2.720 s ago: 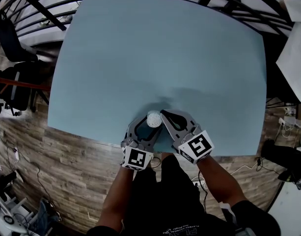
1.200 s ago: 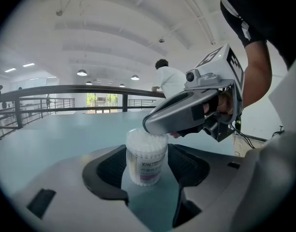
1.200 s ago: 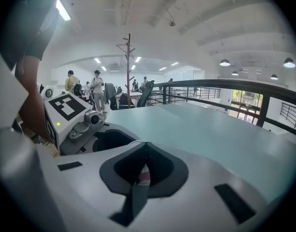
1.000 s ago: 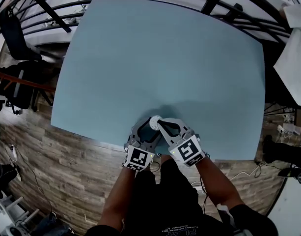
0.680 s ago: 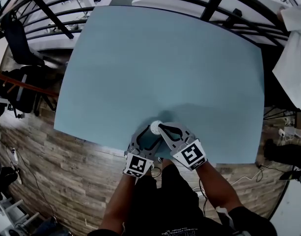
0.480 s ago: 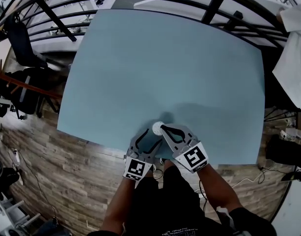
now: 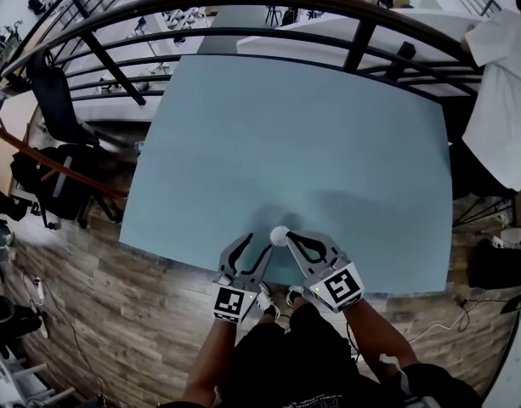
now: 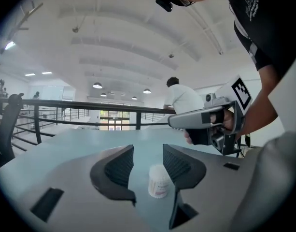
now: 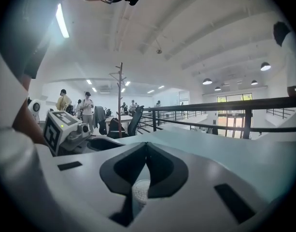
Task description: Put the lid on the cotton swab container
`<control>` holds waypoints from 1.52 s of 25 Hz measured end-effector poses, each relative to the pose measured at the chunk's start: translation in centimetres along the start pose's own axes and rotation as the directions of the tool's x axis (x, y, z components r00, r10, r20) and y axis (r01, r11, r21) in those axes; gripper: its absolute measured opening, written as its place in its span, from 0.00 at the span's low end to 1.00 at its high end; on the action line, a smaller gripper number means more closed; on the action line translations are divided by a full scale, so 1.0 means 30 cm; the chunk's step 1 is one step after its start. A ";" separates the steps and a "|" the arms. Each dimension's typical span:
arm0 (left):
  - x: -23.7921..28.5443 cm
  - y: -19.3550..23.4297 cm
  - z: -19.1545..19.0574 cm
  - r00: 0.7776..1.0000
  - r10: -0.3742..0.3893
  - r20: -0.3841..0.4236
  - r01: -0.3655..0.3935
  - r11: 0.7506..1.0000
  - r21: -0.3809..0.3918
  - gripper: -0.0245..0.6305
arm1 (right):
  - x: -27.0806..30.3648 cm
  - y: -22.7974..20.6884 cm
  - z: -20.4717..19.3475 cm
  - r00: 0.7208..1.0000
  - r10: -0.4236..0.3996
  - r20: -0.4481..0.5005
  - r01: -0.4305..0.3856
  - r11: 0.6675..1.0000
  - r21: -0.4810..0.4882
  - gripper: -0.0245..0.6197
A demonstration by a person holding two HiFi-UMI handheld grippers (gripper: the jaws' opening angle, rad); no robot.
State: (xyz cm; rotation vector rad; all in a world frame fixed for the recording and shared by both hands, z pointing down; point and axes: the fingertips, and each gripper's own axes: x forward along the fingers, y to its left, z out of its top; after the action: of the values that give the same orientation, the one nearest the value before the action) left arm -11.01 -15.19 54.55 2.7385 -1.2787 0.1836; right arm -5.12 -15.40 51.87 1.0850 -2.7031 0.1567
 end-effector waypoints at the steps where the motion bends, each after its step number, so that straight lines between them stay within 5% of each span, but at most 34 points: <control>1: -0.006 0.004 0.029 1.000 0.004 0.020 -0.004 1.000 0.000 0.33 | -0.011 0.003 0.008 1.000 -0.011 -0.003 0.011 1.000 -0.004 0.06; 14: -0.054 -0.044 0.213 0.996 -0.022 0.086 0.022 1.000 0.001 0.06 | -0.073 0.032 0.248 0.992 -0.030 0.124 0.047 0.990 -0.135 0.06; 21: -0.072 -0.050 0.343 0.988 -0.087 0.131 0.083 0.996 0.032 0.05 | -0.090 0.041 0.300 0.986 -0.043 0.160 0.072 0.981 -0.180 0.06; 27: -0.093 -0.056 0.442 0.980 -0.116 0.163 0.111 0.993 0.044 0.05 | -0.148 0.028 0.346 0.974 -0.108 0.197 0.132 0.985 -0.112 0.06; 38: -0.090 -0.034 0.502 0.984 -0.119 0.136 0.115 0.993 0.034 0.05 | -0.164 -0.001 0.458 0.957 -0.161 0.240 0.202 0.967 -0.153 0.06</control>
State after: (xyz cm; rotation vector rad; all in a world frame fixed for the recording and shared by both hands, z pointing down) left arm -11.02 -14.80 39.22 2.8825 -1.1483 -0.0006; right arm -3.94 -14.63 37.35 1.3611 -2.7236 -0.2483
